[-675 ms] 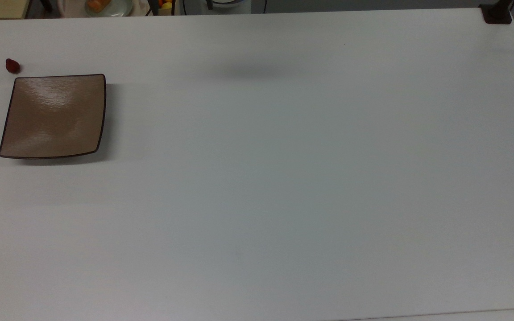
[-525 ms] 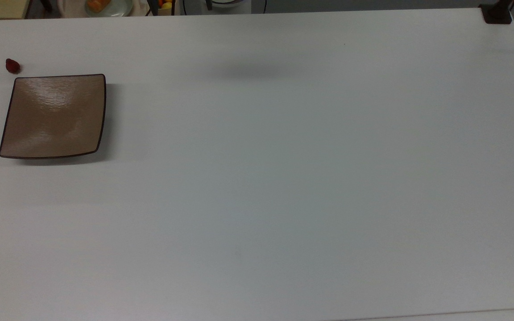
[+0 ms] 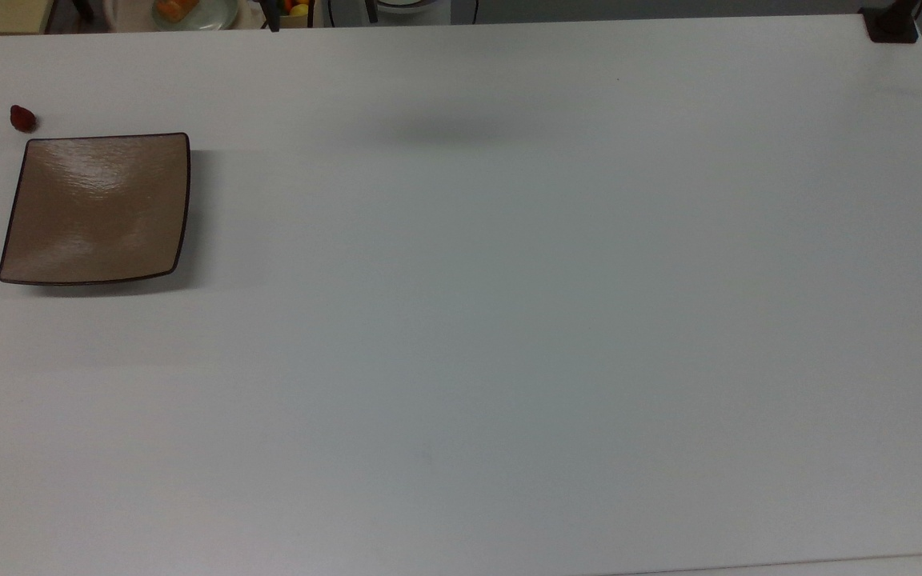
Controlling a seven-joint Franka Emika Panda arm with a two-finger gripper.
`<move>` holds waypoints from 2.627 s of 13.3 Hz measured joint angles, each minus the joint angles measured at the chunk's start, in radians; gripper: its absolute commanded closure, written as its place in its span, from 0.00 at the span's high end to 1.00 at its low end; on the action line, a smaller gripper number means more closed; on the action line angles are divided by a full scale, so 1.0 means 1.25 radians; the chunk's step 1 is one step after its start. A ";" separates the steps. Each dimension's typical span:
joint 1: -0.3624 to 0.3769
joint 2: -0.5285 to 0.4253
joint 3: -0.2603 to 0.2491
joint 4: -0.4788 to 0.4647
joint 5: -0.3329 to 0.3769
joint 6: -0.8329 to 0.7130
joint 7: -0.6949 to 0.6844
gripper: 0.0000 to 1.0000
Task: Strawberries on a ceramic plate
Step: 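Move the open gripper toward the red strawberry beside the plate, then lower the gripper over the strawberry and close on it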
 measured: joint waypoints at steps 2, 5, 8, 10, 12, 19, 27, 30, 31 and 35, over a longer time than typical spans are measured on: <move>-0.001 0.000 -0.001 0.000 0.000 0.000 -0.006 1.00; -0.003 0.001 -0.003 0.000 0.000 0.000 -0.061 1.00; -0.014 0.002 -0.003 -0.002 0.000 0.000 -0.180 1.00; -0.031 0.003 -0.006 -0.004 0.000 0.000 -0.290 1.00; -0.044 0.003 -0.012 -0.008 0.000 0.000 -0.351 1.00; -0.066 0.004 -0.088 -0.013 -0.002 -0.019 -0.544 1.00; -0.085 0.047 -0.190 -0.074 -0.044 0.051 -0.684 1.00; -0.087 0.055 -0.243 -0.122 -0.050 0.134 -0.759 1.00; -0.088 0.059 -0.261 -0.142 -0.059 0.161 -0.783 1.00; -0.099 0.084 -0.306 -0.199 -0.081 0.245 -0.841 1.00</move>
